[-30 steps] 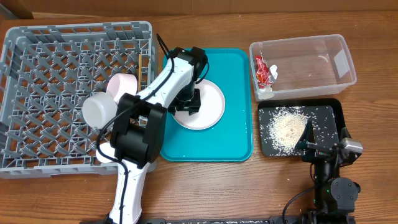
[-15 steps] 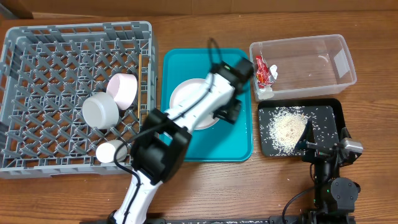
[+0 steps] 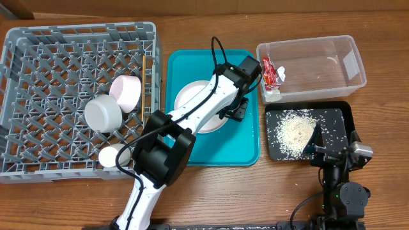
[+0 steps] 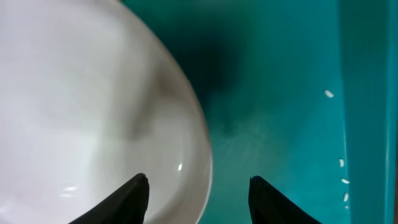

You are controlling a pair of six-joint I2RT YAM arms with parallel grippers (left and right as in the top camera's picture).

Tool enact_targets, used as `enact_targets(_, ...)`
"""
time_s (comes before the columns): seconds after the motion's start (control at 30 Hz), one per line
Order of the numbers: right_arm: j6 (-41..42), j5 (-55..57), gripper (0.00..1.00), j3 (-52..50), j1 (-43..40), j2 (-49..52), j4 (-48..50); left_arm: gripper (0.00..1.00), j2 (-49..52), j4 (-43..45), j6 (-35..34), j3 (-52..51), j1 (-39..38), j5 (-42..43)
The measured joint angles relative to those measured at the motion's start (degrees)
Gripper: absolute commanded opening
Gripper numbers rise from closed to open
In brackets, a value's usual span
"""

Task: Sort waste into correct bins and load items into the dishwasher
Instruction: 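Pinch the white plate's rim with the left gripper and tilt it up, then lift the white plate and carry it over the rack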

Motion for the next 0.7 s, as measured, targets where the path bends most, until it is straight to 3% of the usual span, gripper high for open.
enact_targets(0.3, 0.0, -0.02, 1.0, 0.0, 0.0, 0.0, 0.02, 0.3, 0.02, 1.49, 0.44, -3.98, -0.66, -0.02)
enact_targets(0.5, 0.0, 0.0, 1.0, 0.0, 0.0, 0.0, 0.0, 0.04, 0.02, 1.49, 1.44, -4.2, -0.59, 0.17)
enact_targets(0.7, 0.0, 0.0, 1.0, 0.0, 0.0, 0.0, 0.0, 0.04, 0.0, 0.98, 4.74, -4.17, 0.57, 2.47)
